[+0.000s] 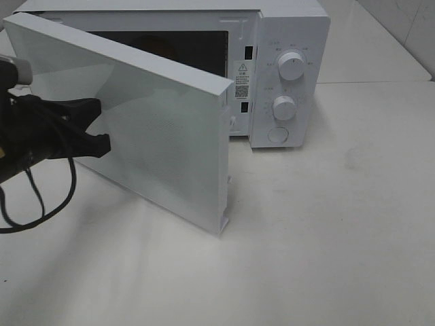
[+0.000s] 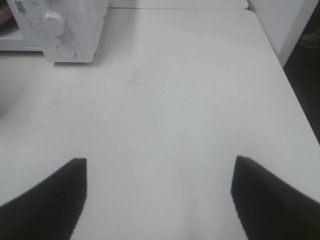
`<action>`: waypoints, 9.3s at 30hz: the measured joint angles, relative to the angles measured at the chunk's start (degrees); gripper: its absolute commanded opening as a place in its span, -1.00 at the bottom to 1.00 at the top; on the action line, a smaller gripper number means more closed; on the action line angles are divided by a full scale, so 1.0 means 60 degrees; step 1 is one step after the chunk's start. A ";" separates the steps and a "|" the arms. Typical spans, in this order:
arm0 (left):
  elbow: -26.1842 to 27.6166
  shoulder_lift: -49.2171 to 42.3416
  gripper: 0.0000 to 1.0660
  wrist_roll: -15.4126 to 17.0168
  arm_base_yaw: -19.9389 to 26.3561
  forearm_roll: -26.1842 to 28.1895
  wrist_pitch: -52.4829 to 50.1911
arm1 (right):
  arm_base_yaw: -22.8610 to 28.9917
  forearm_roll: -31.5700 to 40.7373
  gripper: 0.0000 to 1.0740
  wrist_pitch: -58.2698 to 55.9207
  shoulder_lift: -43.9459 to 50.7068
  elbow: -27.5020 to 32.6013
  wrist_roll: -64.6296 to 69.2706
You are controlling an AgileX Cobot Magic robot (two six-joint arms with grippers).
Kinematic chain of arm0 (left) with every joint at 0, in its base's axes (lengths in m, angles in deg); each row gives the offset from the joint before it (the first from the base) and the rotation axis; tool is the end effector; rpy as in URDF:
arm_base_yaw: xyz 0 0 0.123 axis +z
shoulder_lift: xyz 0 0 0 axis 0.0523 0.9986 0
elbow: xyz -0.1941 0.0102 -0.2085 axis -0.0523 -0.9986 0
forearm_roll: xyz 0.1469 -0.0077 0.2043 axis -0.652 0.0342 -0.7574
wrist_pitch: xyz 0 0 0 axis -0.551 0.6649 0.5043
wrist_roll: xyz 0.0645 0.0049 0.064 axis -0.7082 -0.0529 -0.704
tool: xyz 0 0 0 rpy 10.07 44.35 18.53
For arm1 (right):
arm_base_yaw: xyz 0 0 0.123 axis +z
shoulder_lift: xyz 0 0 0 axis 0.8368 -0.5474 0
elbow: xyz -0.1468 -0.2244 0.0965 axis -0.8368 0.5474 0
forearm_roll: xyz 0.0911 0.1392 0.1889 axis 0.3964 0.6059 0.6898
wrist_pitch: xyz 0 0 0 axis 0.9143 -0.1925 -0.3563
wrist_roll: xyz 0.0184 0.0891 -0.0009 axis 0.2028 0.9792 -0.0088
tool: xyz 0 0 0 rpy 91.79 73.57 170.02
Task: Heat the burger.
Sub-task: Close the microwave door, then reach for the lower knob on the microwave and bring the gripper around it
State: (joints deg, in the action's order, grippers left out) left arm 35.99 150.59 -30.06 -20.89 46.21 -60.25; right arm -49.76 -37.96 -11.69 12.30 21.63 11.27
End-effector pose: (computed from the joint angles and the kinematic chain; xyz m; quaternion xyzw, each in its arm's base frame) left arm 0.2541 -0.1186 0.1625 0.1633 0.7590 -0.1666 0.6079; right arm -0.0047 -0.0123 0.2810 0.0009 0.8436 -0.0091 0.5370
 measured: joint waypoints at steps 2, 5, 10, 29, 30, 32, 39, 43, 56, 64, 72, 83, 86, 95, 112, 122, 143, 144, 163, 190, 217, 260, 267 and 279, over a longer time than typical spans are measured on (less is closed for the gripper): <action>0.0382 0.0124 -1.00 -0.0229 -0.0258 0.0382 0.0363 | 0.0000 0.0000 0.42 0.0000 0.0000 0.0000 0.0000; 0.0907 0.0344 -1.00 -0.0659 -0.0621 0.0926 0.0773 | 0.0000 0.0000 0.42 0.0000 0.0000 0.0000 0.0000; 0.1795 0.0640 -1.00 -0.1337 -0.1222 0.1996 0.1241 | 0.0000 0.0000 0.42 0.0000 0.0000 0.0000 0.0000; 0.4841 0.2215 -1.00 -0.3638 -0.2406 0.4565 0.2884 | 0.0000 0.0000 0.42 0.0000 0.0000 0.0000 0.0000; 0.5032 0.2359 -1.00 -0.3686 -0.2464 0.4593 0.3161 | 0.0000 0.0000 0.42 0.0000 0.0000 0.0000 0.0000; 0.5128 0.2416 -1.00 -0.3715 -0.2492 0.4593 0.3285 | 0.0000 0.0000 0.42 0.0000 0.0000 0.0000 0.0000; 0.5978 0.2817 -1.00 -0.4354 -0.2588 0.5271 0.4020 | 0.0000 0.0000 0.42 0.0000 0.0000 0.0000 0.0000; 0.6303 0.2932 -1.00 -0.4736 -0.2617 0.5472 0.4364 | 0.0000 0.0000 0.42 0.0000 0.0000 0.0000 0.0000; 0.6656 0.2645 -1.00 -0.5023 -0.2569 0.5978 0.5271 | 0.0000 0.0000 0.42 0.0000 0.0000 0.0000 -0.0010; 0.5940 0.1776 -0.41 -0.5023 -0.2788 0.6236 0.6427 | 0.0000 0.0000 0.42 0.0000 0.0000 0.0000 -0.0019; 0.5892 0.1203 0.83 -0.5013 -0.2865 0.6236 0.9874 | 0.0000 0.0000 0.42 0.0000 0.0000 0.0000 -0.0019; 0.5882 0.0516 0.83 -0.4870 -0.2865 0.5625 1.3971 | 0.0000 0.0000 0.42 0.0000 0.0000 0.0000 -0.0019; 0.5882 0.0296 0.83 -0.4402 -0.2779 0.5395 1.5021 | 0.0000 0.0000 0.42 0.0000 0.0000 0.0000 -0.0019; 0.5892 -0.0458 0.83 -0.3648 -0.1213 0.4975 1.7628 | 0.0000 0.0000 0.42 0.0000 0.0000 0.0000 -0.0019; 0.5854 -0.2397 0.83 -0.3466 0.3094 0.3657 2.0378 | 0.0000 0.0000 0.42 0.0000 0.0000 0.0000 -0.0019; 0.4803 -0.4593 0.83 -0.3027 0.4803 0.3409 2.0455 | 0.0000 0.0000 0.42 0.0000 0.0000 0.0000 -0.0019; 0.1509 -1.1373 0.83 -0.2254 0.4841 0.2120 2.0044 | 0.0000 0.0000 0.42 0.0000 0.0000 0.0000 -0.0019; 0.1509 -1.1373 0.83 -0.2254 0.4841 0.2120 2.0044 | 0.0000 0.0000 0.42 0.0000 0.0000 0.0000 -0.0019; 0.0554 -1.6005 0.83 -0.2330 0.4841 0.1967 1.9022 | 0.0000 0.0000 0.42 0.0000 0.0000 0.0000 -0.0134; 0.0554 -1.6005 0.83 -0.2330 0.4841 0.1986 1.8994 | 0.0000 0.0000 0.42 0.0000 0.0000 0.0000 -0.0162; 0.0554 -1.6005 0.83 -0.2330 0.4841 0.1986 1.8994 | 0.0000 0.0000 0.42 0.0191 0.0000 -0.0086 -0.0162; 0.0554 -1.6005 0.83 -0.2330 0.4841 0.1986 1.8994 | 0.0000 0.0010 0.42 0.6322 -0.6694 -0.0134 -0.0124; 0.0554 -1.6005 0.83 -0.2330 0.4841 0.1986 1.8994 | 0.0000 0.0010 0.42 0.8041 -0.8002 -0.0134 -0.0115; 0.0554 -1.6005 0.83 -0.2330 0.4841 0.1986 1.8994 | 0.0000 0.0191 0.42 1.0514 -0.9836 -0.0134 -0.0115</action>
State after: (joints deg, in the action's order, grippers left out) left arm 39.32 54.57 -44.04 8.15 58.13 53.71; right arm -49.76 -36.81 51.39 -46.72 20.83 10.58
